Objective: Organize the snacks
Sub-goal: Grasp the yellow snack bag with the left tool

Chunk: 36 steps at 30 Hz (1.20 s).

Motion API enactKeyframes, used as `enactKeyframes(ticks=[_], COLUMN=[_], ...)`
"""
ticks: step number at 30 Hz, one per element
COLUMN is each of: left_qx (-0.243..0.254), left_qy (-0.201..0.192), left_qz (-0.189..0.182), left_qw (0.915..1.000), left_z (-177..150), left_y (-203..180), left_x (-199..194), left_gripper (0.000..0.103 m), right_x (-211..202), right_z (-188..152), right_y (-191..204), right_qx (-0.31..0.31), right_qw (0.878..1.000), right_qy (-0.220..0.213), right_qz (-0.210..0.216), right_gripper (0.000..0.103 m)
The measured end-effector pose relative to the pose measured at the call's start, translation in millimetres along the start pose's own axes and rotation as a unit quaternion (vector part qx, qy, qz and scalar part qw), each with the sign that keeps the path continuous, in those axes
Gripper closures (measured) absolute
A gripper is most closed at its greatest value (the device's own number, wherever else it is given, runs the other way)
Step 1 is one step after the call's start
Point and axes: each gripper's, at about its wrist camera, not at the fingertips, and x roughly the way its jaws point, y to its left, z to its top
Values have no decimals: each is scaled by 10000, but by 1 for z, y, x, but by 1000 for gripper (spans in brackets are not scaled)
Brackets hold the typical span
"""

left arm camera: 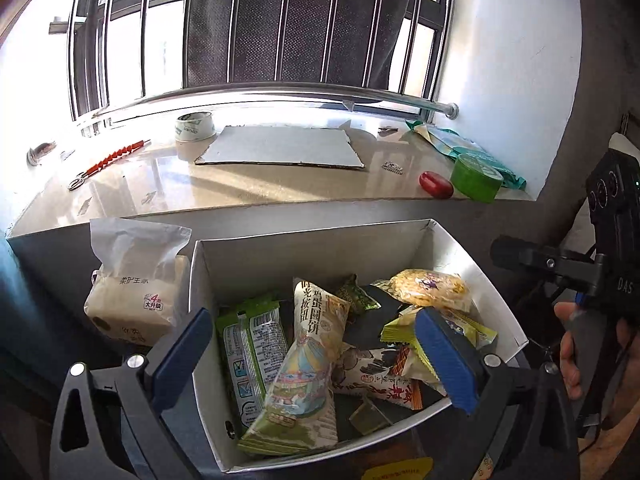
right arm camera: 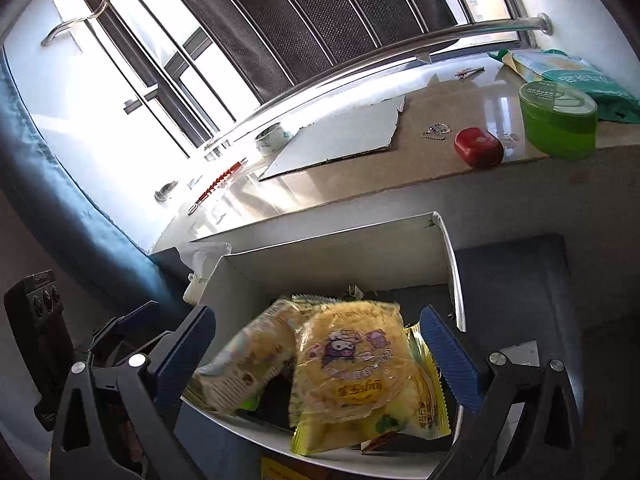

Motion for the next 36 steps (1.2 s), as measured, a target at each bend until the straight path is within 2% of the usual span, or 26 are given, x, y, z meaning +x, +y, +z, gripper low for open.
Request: enactKeyframes(ticks=[5,9,13,17,21,24,27,30,36], left_qx=[78,250,439,506,630,555,276,47,-183], left_qy=[-104,-280,-475,-546,-327,54,492,832,1162], left_qz=[14,1,-6,-187,-239,-339,-473,-525,-679], left_qw=[9999,9993,9979,9970,9972,9979,9973,9951,9907], left_z=[-15,-29,-48,-84,-128,-156,-176,-187,-192], left_y=[-7,-14,-20,-29,-39,-41,-38,-35,-36], left_x=[-19,-49,-81,-109,-114,-97,-72,-48,-14], left_gripper=[0,0,0,0,0,0,0,0,1], right_x=[-10,-33,-67,-102,-128,-140,-146,-148,-154], right_z=[-14,-30,-60,-102,-149,-185,-214,-235,-259], right_y=[11,20,32,41,38,34,26,18,16], right_qx=[-421,-575,-817,-1002,-900,-842,-619,-396,-410], right_qw=[9991,9983,9965,9943,9951,9954,9972,9987,9988], right_qy=[18,-45,-144,-332,-374,-445,-422,-310,-257], right_qz=[-100,26,87,128,187,103,11,103,-112], right_gripper=[0,0,0,0,0,0,0,0,0])
